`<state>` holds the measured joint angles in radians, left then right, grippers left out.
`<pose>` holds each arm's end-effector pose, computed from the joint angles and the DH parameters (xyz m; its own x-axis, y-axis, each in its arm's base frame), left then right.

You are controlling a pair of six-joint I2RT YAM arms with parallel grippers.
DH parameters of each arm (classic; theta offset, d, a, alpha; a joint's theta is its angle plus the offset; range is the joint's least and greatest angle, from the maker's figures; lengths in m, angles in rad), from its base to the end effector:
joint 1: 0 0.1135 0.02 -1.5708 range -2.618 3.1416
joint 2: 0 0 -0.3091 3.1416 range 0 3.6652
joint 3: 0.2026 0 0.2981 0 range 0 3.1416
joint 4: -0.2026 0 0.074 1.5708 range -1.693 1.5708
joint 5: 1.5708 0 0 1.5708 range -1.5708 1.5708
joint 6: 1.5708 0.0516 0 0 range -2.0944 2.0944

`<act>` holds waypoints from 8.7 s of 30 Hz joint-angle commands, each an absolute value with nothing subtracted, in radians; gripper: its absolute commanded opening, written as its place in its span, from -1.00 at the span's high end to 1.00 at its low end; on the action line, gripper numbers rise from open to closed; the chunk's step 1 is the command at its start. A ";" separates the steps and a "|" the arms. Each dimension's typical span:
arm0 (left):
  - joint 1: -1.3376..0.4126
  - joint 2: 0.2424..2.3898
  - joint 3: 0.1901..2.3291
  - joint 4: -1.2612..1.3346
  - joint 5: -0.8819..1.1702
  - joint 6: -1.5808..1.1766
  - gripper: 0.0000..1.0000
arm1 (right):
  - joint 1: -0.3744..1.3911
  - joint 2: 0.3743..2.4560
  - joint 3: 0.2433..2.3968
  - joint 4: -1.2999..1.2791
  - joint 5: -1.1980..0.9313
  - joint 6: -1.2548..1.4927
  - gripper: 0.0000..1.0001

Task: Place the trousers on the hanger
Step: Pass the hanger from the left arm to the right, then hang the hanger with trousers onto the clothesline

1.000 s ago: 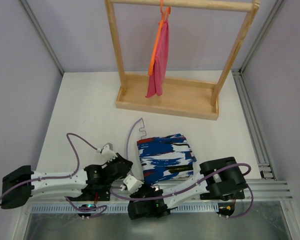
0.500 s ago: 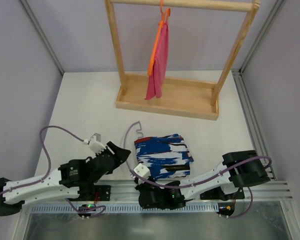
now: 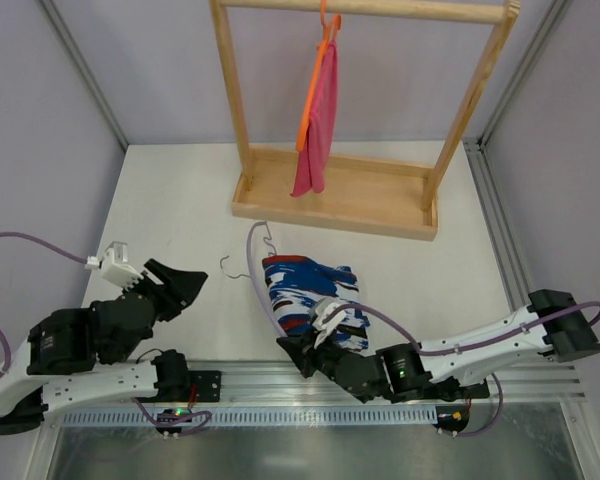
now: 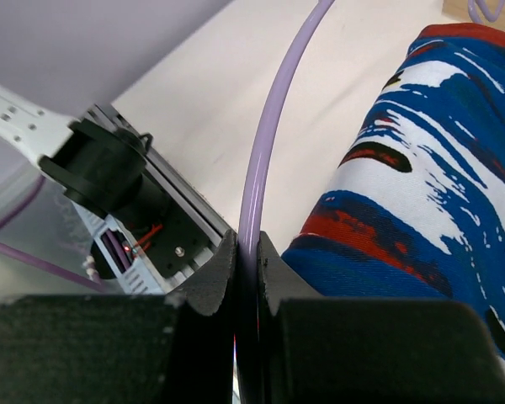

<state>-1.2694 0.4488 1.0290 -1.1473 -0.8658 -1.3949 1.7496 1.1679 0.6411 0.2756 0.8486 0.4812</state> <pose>0.0504 -0.0298 0.4001 -0.4494 -0.7036 -0.5504 -0.0821 0.6461 -0.7589 -0.0128 0.2884 0.2760 -0.3217 0.0598 -0.9449 -0.7117 0.6430 0.2830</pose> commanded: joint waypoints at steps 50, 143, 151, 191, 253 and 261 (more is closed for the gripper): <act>-0.508 1.121 1.146 -0.569 -0.233 -0.801 -0.28 | 1.759 0.487 1.049 0.437 1.089 -0.285 0.93; -0.178 1.970 1.512 -0.357 -0.038 -0.661 -0.39 | 0.186 1.173 1.583 0.264 -0.146 0.839 0.93; -0.178 2.040 1.557 -0.351 -0.011 -0.653 -0.40 | 0.152 1.167 1.536 0.270 -0.152 0.850 0.93; -0.178 1.865 1.240 -0.296 0.089 -0.617 0.99 | 0.058 0.997 1.364 0.109 -0.137 0.818 0.93; -0.178 1.732 1.235 -0.405 0.134 -0.640 -0.10 | 0.058 0.936 1.431 -0.210 -0.120 0.824 -0.46; -0.164 1.580 1.394 -0.609 -0.026 -0.635 -1.00 | 0.058 0.879 1.480 -0.613 -0.132 0.651 -0.99</act>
<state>-0.1741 1.6817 1.3190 -0.5198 0.0517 -0.6460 0.0631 0.9127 1.4563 -0.4313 -0.1249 0.7479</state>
